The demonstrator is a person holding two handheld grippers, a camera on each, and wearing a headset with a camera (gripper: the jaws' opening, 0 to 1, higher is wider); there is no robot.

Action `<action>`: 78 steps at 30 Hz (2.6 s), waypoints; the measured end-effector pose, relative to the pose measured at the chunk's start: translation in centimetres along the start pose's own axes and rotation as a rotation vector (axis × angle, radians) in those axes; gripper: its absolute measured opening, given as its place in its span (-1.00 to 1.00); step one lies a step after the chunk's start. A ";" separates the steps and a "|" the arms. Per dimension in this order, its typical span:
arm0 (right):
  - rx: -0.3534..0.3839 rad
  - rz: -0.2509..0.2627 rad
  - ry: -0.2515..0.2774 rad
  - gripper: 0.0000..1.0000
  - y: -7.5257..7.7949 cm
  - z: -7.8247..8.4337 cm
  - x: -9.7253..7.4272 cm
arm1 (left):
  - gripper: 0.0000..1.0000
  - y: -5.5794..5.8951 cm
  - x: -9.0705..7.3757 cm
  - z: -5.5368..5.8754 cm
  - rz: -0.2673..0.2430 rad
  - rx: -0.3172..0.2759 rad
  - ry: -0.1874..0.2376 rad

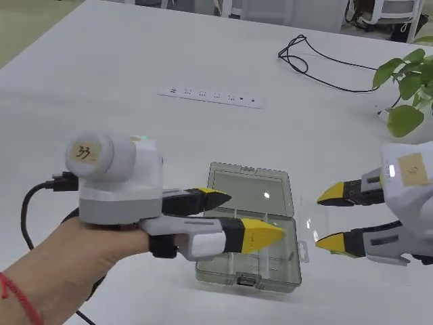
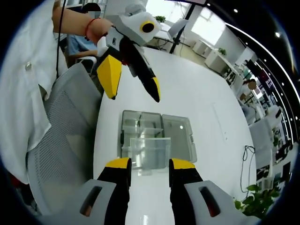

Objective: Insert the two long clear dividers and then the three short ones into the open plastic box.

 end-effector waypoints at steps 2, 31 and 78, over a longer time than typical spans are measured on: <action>-0.013 0.007 -0.002 -0.35 -0.2 -0.5 -0.1 | 0.28 0.5 0.5 0.2 0.018 -0.018 -0.023; -0.070 0.044 0.009 -0.35 -1.2 -3.7 -1.8 | -0.92 2.8 3.1 0.3 0.175 -0.217 -0.004; 0.019 -0.474 0.203 -0.67 -2.1 -4.3 -6.0 | -1.00 6.2 1.6 1.9 0.214 0.437 -0.053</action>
Point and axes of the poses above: the centre of the closed fingertips' face, and the gripper's own axes: x roughly forward along the fingers, y roughly to its right, z roughly out of its underside, the point moved 3 cm from there along -x, roughly backward along the fingers, and after that the axes turned 14 degrees about -y, right-handed, at the moved point
